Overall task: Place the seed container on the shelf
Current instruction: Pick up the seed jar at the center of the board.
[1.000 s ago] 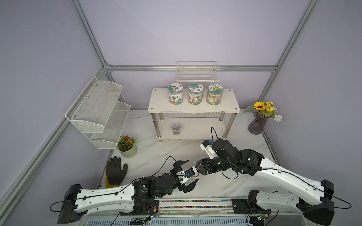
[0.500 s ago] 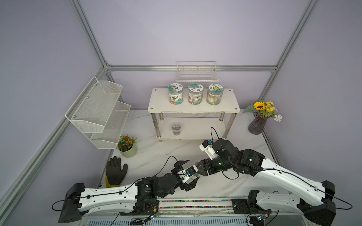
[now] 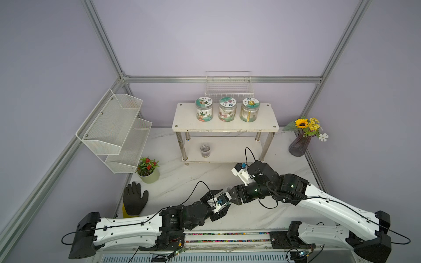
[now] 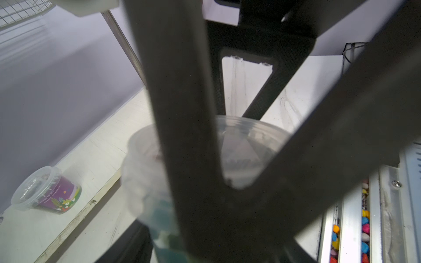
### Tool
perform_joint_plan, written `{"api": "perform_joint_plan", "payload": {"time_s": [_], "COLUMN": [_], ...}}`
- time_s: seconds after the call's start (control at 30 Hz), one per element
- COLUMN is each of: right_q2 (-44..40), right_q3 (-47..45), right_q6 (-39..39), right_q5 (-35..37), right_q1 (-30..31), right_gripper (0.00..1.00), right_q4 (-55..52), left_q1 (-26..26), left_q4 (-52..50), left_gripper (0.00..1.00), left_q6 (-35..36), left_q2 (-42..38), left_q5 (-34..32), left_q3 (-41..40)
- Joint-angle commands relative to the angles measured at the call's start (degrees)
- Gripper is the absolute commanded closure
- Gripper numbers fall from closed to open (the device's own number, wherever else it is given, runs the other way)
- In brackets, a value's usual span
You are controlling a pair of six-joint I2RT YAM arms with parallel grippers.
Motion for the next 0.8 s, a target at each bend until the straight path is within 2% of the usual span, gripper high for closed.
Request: {"api": "perform_joint_plan", "payload": {"time_s": [0.0, 0.1, 0.3, 0.37, 0.53, 0.77], "right_q2": [-0.7, -0.7, -0.8, -0.9, -2.0, -8.6], "right_q3": [-0.4, -0.6, -0.9, -0.9, -0.2, -3.5], "right_q6": [-0.5, -0.5, 0.2, 0.5, 0.3, -4.1], "right_q5": [-0.2, -0.4, 0.5, 1.1, 5.2, 12.0], "right_q1": [0.2, 0.1, 0.1, 0.1, 0.1, 0.1], "right_gripper": [0.31, 0.3, 0.23, 0.22, 0.1, 0.05], "right_q4": [1.5, 1.7, 1.3, 1.2, 1.3, 6.8], "left_q1": [0.3, 0.3, 0.3, 0.3, 0.3, 1.7], "left_q4": [2.0, 2.0, 1.4, 1.1, 0.6, 1.0], "left_gripper": [0.33, 0.38, 0.55, 0.57, 0.58, 0.6], "left_q6": [-0.5, -0.4, -0.4, -0.4, -1.1, -5.8], "left_q2": [-0.8, -0.5, -0.8, -1.1, -2.9, -8.8], "left_q5": [0.9, 1.4, 1.9, 1.8, 1.0, -0.2], "left_q3": [0.9, 1.2, 1.5, 1.5, 0.8, -1.3]}}
